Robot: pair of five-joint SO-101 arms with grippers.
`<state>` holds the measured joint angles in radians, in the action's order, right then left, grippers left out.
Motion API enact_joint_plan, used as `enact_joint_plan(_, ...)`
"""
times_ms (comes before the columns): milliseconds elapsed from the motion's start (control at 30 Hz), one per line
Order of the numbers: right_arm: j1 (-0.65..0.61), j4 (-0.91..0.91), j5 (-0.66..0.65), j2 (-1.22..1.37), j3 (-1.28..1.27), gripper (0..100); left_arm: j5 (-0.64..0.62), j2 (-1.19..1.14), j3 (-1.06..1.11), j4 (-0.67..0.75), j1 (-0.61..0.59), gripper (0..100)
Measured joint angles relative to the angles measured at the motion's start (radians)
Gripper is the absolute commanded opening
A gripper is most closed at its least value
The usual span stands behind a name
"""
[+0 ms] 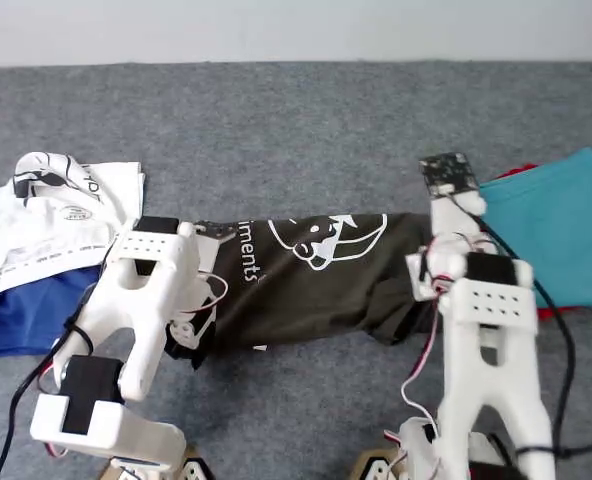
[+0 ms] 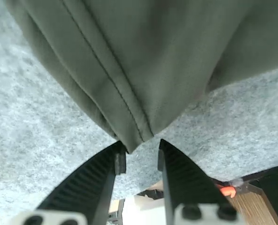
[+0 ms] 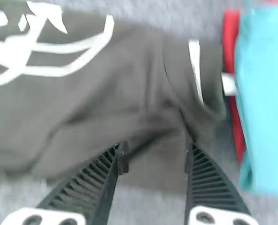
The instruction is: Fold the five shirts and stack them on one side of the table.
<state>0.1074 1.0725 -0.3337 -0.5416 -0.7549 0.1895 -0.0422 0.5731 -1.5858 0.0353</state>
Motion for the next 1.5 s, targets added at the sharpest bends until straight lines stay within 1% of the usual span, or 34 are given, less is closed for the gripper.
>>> enact_joint_plan(67,0.015,0.069,-0.028,-0.032,-0.011,20.5,0.000,0.000,0.003,0.000,0.000,12)
enact_joint_plan(167,0.020,0.094,-0.051,-0.057,-0.086,20.5,0.000,0.000,0.003,0.000,0.000,12)
enact_joint_plan(267,0.026,0.046,-0.046,-0.057,-0.206,20.5,0.000,0.000,0.003,0.002,0.000,12)
enact_joint_plan(400,0.025,-0.017,0.020,-0.057,-0.313,20.5,0.000,0.000,0.006,0.009,0.000,12)
enact_joint_plan(767,-0.133,-0.017,0.041,-0.058,-0.328,20.5,0.000,0.000,0.006,0.009,0.000,12)
enact_joint_plan(900,-0.196,-0.026,0.041,-0.058,-0.328,20.5,0.000,0.000,0.037,0.009,0.000,12)
enact_joint_plan(1100,-0.212,-0.140,0.092,-0.058,-0.328,20.4,0.000,0.000,0.040,0.009,0.000,12)
enact_joint_plan(1300,-0.216,-0.160,0.098,-0.058,-0.321,20.4,0.000,0.000,0.040,0.009,0.000,12)
enact_joint_plan(1500,-0.221,-0.281,0.100,-0.058,-0.325,20.4,0.000,0.000,0.040,0.009,0.000,12)
